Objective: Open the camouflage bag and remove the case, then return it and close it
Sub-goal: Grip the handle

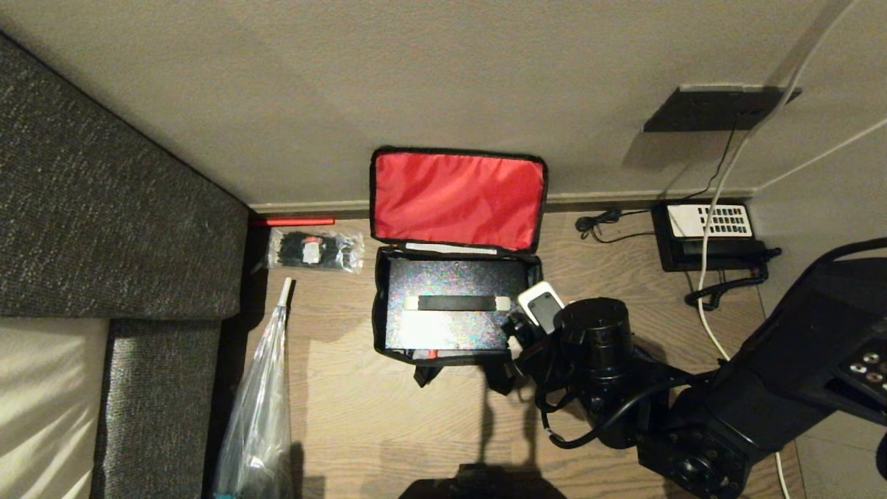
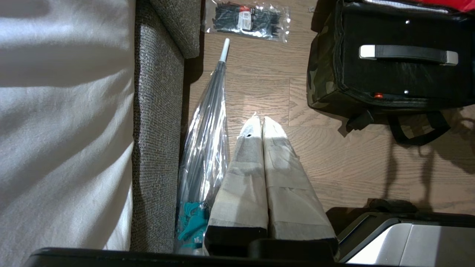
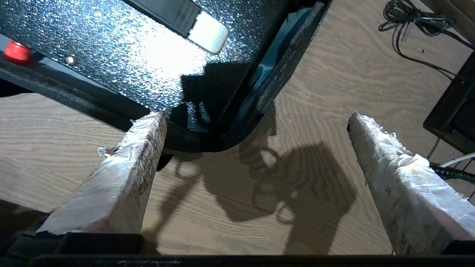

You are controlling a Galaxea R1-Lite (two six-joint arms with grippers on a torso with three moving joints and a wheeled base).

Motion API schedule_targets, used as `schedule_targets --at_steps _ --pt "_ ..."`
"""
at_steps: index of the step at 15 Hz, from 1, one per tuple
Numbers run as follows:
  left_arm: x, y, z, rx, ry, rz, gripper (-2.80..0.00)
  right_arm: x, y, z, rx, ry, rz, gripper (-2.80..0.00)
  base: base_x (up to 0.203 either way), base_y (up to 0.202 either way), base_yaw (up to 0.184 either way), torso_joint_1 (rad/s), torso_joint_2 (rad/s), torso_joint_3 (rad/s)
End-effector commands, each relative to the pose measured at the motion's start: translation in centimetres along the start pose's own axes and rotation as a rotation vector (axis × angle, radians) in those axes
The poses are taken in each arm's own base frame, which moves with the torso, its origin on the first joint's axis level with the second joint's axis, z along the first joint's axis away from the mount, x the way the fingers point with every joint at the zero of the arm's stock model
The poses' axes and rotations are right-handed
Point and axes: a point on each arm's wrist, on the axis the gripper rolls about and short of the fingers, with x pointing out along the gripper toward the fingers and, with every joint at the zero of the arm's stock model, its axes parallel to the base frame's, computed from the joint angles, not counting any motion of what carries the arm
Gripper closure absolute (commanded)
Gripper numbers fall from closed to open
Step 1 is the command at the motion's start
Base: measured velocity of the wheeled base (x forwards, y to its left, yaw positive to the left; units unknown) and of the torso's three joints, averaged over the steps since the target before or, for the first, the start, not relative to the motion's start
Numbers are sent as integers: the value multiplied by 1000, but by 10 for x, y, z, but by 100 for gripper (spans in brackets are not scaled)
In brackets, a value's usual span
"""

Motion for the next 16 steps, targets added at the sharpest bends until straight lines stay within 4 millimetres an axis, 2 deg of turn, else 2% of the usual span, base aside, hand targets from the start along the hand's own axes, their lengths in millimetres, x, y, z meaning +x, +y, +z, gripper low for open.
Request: schedule_targets --at_steps 1,5,8,9,11,12,14,16 --pt "0 0 -1 0 1 1 0 0 0 0 -7 -2 -4 -280 0 0 0 0 0 0" --pt "0 0 -1 0 1 1 0 2 -1 6 -110 -20 -15 -280 0 0 0 0 0 0" --pt "0 0 -1 0 1 1 0 7 -1 20 -250 -61 -32 -280 0 0 0 0 0 0" --pt "0 0 -1 0 1 1 0 10 2 23 -288 -74 -36 -280 0 0 0 0 0 0" --pt "0 0 -1 0 1 1 0 28 22 25 -384 -105 -55 -280 0 0 0 0 0 0" --pt "0 0 -1 0 1 1 0 34 27 34 -455 -142 -85 -280 0 0 0 0 0 0" --pt "0 0 -1 0 1 1 0 41 31 47 -618 -190 -174 -280 0 0 0 0 0 0" --pt "0 0 -1 0 1 1 0 51 36 54 -665 -174 -265 -280 0 0 0 0 0 0"
